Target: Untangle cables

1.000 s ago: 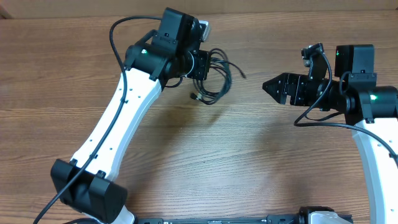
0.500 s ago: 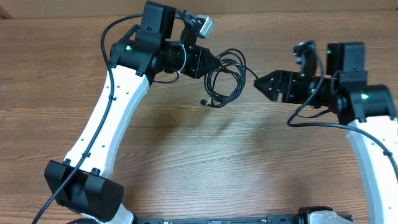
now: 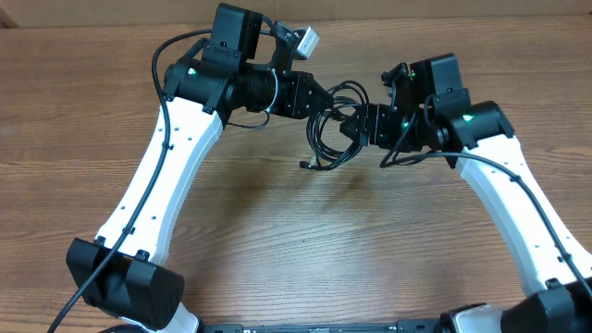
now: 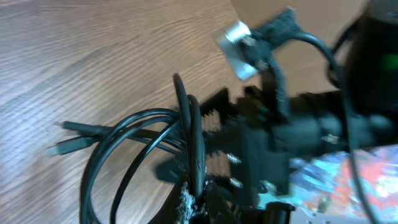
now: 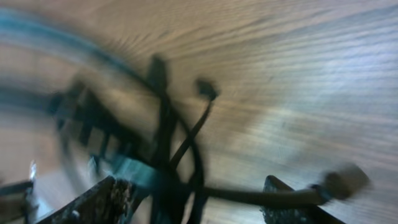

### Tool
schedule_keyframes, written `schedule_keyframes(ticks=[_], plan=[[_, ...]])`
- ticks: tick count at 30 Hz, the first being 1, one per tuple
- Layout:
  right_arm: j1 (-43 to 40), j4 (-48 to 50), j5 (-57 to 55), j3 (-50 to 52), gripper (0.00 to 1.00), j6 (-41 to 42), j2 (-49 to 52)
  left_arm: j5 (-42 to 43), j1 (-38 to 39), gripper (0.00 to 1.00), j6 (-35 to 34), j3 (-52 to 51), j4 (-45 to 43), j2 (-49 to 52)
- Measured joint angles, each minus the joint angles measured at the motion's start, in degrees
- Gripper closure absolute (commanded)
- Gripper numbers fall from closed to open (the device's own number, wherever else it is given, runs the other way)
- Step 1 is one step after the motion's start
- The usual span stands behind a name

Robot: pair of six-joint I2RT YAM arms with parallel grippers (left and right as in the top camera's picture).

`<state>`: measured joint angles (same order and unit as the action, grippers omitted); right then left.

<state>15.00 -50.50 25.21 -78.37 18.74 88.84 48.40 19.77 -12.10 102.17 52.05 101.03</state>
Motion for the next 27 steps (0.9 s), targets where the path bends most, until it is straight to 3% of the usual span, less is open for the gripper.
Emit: schedule_keyframes(ticks=[4, 6, 7, 11, 21, 27], plan=[[0.0, 2.2, -1.9, 0.0, 0.6, 1.0, 1.6, 2.0, 0.0, 0.96, -1.3, 0.0, 0.0, 0.0], [0.0, 2.0, -3.0, 0.0, 0.77, 1.0, 2.1, 1.7, 0.0, 0.96, -1.9, 0.0, 0.0, 0.0], [0.1, 1.7, -3.3, 0.0, 0.96, 1.0, 2.1, 1.2, 0.0, 0.96, -2.5, 0.0, 0.1, 0.0], [0.2, -0.1, -3.8, 0.0, 0.96, 0.9, 2.1, -4.1, 0.1, 0.96, -4.7, 0.0, 1.2, 0.0], [0.7, -5.0, -2.8, 0.0, 0.97, 0.1, -3.5, -27.3, 1.2, 0.96, -11.5, 0.0, 10.6, 0.6], [1.2, -6.8, -2.1, 0.0, 0.97, -0.2, -11.2, -27.9, 1.2, 0.96, -12.0, 0.2, 13.2, 3.0]])
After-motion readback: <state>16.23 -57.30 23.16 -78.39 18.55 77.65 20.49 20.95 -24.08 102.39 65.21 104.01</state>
